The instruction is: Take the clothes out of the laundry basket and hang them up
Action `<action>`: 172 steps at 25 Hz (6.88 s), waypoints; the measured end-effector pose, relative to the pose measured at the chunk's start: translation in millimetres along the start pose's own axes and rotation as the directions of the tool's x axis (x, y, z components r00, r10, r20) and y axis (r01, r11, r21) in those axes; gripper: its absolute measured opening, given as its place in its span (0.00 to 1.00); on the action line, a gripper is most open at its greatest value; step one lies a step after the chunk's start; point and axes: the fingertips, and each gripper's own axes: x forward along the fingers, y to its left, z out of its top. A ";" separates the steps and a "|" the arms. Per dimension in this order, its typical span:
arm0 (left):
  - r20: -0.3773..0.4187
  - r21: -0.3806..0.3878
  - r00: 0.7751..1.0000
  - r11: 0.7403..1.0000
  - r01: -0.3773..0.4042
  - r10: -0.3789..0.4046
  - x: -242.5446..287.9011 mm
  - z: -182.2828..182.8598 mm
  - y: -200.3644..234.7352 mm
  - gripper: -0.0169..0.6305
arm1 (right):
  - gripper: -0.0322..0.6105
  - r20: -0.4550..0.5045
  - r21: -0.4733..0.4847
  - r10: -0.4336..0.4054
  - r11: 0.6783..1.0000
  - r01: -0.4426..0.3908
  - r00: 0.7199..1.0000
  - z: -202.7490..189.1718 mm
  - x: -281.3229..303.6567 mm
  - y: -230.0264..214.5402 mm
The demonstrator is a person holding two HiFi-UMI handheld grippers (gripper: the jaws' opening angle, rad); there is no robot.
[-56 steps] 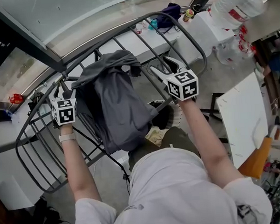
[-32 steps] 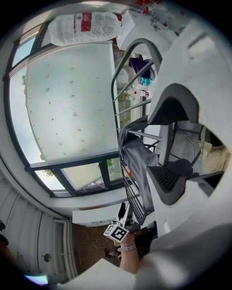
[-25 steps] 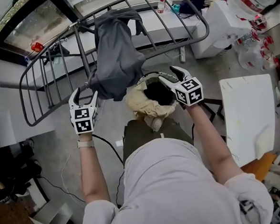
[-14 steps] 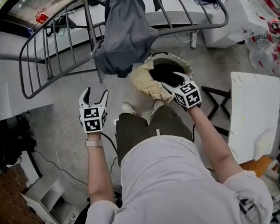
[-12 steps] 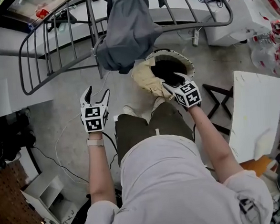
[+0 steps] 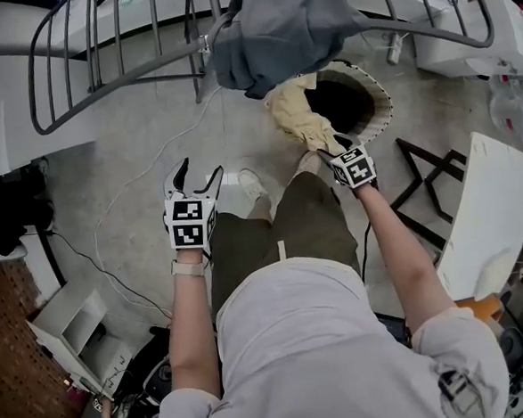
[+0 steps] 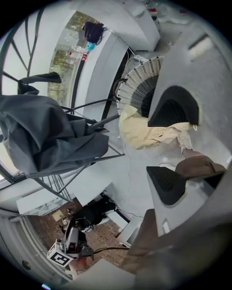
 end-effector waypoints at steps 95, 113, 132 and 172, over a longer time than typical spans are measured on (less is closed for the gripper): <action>0.342 0.322 0.824 0.881 0.348 -0.451 26.2 155.4 -164.5 0.43 | 0.10 0.973 -0.118 0.054 0.952 0.281 0.226 329.3 -585.8 174.0; 0.506 -0.005 0.860 0.997 -0.076 0.068 -62.9 138.0 -27.1 0.04 | 0.10 0.963 -0.016 -0.048 0.972 0.236 0.265 247.4 -555.5 63.5; 0.510 -0.218 0.665 0.830 -0.513 0.545 -251.4 47.4 160.3 0.04 | 0.10 0.850 -0.230 0.177 0.972 0.046 0.497 325.2 -350.5 175.0; 0.535 -0.097 0.578 0.725 -0.682 0.616 -217.5 269.9 495.5 0.04 | 0.10 0.803 -0.258 0.105 0.949 0.183 0.587 660.4 -114.5 134.5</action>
